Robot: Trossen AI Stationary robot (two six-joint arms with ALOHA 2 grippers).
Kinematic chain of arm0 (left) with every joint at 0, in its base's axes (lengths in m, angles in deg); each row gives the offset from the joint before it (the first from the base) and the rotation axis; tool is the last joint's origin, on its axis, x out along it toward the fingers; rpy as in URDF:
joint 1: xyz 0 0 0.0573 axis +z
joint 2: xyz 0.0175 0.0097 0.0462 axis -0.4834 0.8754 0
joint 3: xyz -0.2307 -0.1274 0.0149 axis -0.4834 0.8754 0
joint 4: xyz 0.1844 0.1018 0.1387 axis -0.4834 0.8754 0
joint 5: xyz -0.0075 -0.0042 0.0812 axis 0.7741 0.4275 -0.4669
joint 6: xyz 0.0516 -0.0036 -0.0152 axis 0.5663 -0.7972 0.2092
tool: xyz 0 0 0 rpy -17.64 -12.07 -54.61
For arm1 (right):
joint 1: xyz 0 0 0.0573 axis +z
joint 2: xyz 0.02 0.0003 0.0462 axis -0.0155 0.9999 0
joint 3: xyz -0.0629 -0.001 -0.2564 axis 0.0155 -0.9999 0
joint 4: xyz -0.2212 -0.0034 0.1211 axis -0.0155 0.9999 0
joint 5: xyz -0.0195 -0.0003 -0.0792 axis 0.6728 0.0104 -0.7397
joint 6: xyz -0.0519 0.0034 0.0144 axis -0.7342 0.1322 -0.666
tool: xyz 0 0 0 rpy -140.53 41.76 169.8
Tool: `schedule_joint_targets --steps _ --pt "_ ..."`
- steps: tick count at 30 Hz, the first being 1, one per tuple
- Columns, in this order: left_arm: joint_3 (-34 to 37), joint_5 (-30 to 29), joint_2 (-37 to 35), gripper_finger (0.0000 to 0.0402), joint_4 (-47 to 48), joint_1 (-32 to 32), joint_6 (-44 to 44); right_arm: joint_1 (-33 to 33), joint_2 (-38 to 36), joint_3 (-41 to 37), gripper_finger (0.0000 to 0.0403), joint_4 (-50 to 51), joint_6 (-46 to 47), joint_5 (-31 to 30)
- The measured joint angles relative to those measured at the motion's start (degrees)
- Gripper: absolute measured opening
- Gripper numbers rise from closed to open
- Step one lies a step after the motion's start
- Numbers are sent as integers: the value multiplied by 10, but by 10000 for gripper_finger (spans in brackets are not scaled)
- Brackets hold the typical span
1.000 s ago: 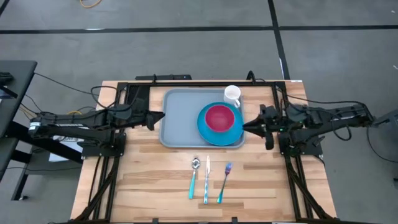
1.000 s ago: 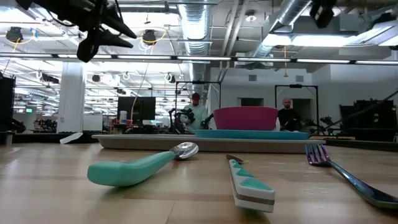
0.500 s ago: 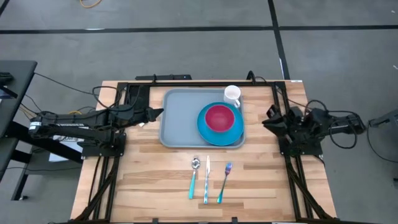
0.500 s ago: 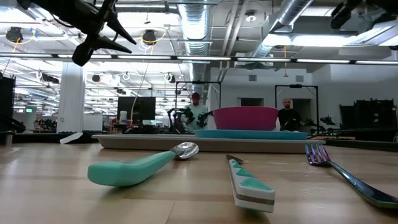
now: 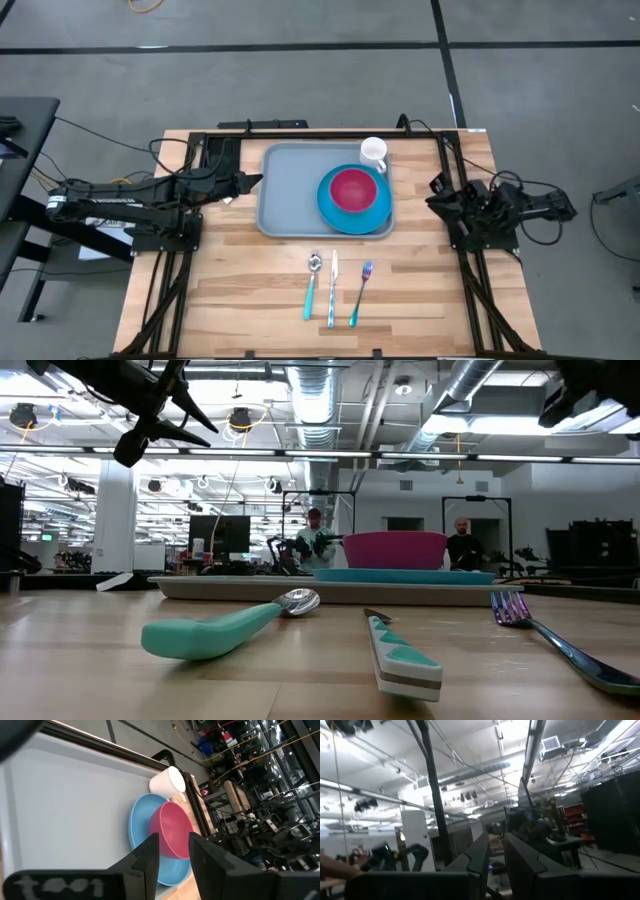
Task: Set up tray
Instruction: Put the black napkin on the gray serving tray to the left of the blue plate
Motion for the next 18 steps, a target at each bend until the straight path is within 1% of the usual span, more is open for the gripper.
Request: schedule_joint_targets --steps 2,4,6,9,13,18 --pt "0 0 0 91 -1 0 -3 0 0 -11 52 -15 -16 0" --pt "0 0 0 91 1 0 -8 -1 0 -21 52 -4 -17 -2" --pt "0 1 0 91 3 0 -12 0 0 -22 52 46 -5 -3" --pt "0 1 0 91 5 0 -12 0 0 -22 52 90 0 -3" --pt "0 2 0 91 19 0 -12 0 0 -22 52 137 -20 -29" --pt "0 22 0 91 47 0 -5 0 0 -22 46 232 -17 -66"
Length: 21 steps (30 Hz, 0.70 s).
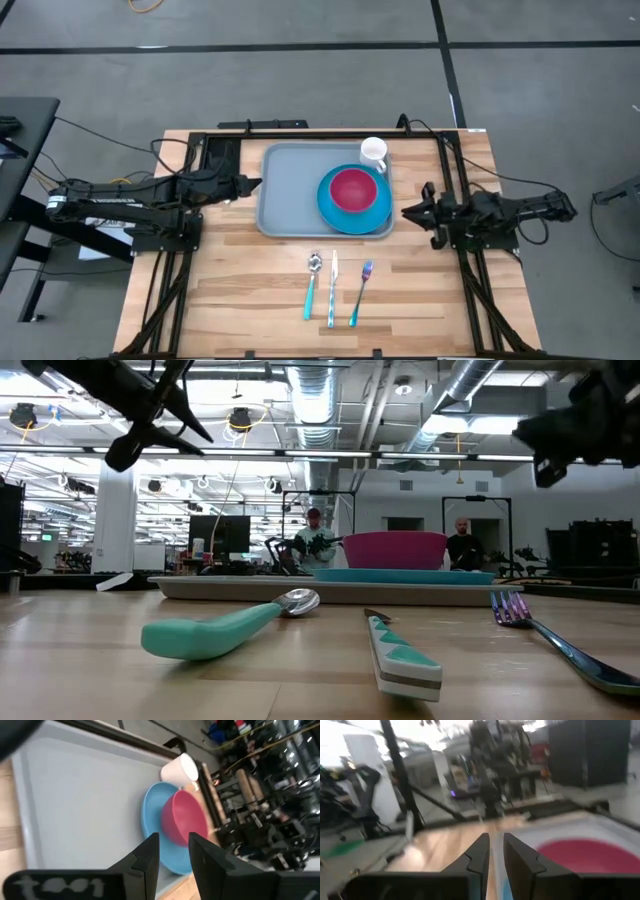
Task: Set up tray
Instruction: Put the black napkin on the gray serving tray to the left of the blue plate
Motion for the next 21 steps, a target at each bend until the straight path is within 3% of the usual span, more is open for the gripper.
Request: schedule_joint_targets --steps 8,14,21 --pt "0 2 0 91 50 0 63 0 2 1 15 9 -45 -8" --pt "0 5 1 91 174 14 73 0 2 1 8 10 -46 -9" --pt "-15 43 63 66 241 47 152 0 2 1 8 10 -46 -9"
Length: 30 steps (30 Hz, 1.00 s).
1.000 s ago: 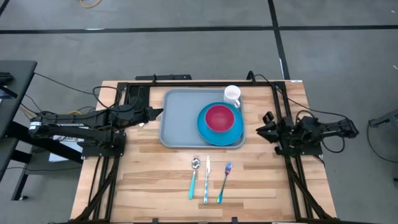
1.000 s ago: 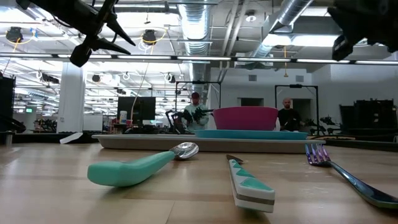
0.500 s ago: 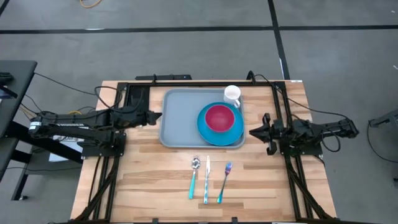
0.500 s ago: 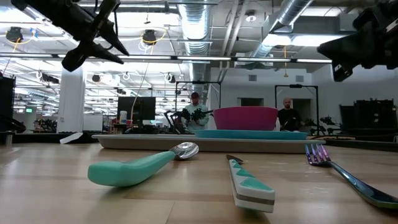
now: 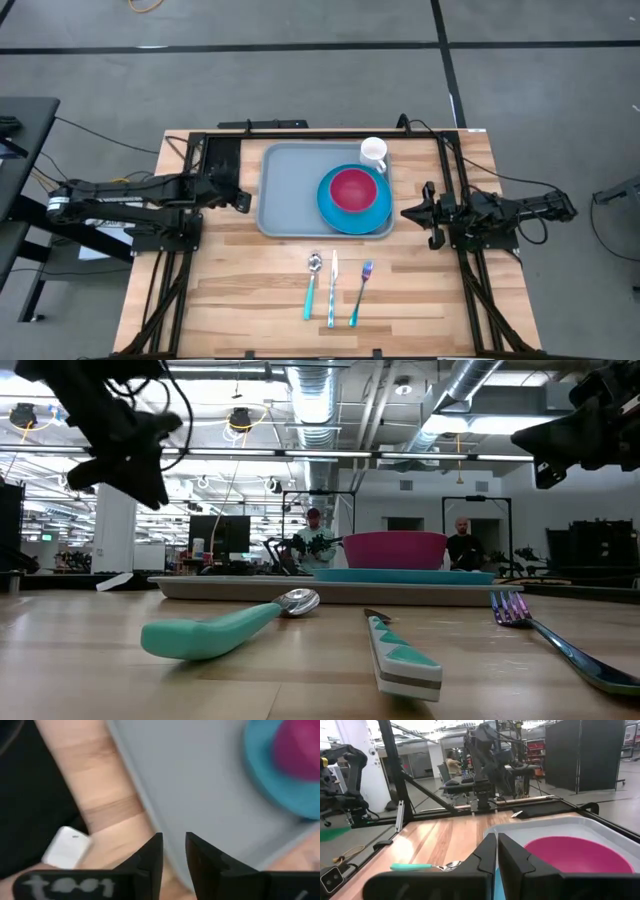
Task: Set up tray
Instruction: Put the black napkin on the gray serving tray to the left of the blue plate
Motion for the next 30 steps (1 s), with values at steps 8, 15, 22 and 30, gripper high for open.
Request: schedule_joint_targets --steps 8,15,22,30 --pt "-26 63 127 48 118 74 101 0 0 0 8 1 0 0" --pt "-50 55 191 95 134 118 195 0 0 0 8 1 0 0" --pt "-53 46 224 167 135 158 244 0 0 0 11 1 0 0" --pt "-53 46 290 207 120 197 308 0 0 0 11 0 0 0"
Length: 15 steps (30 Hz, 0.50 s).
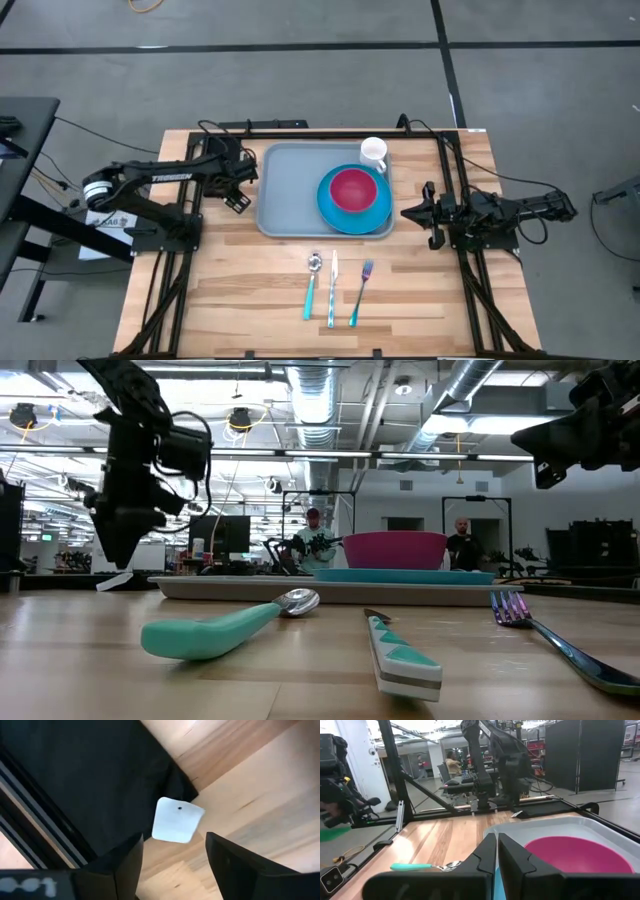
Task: Set up tray
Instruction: Put the black napkin on the gray serving tray to the left of the blue plate
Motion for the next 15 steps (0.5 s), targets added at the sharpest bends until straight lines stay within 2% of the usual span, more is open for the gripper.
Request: schedule_joint_targets --steps 15 --pt "0 1 83 210 -95 66 91 0 0 0 11 -2 0 -1"
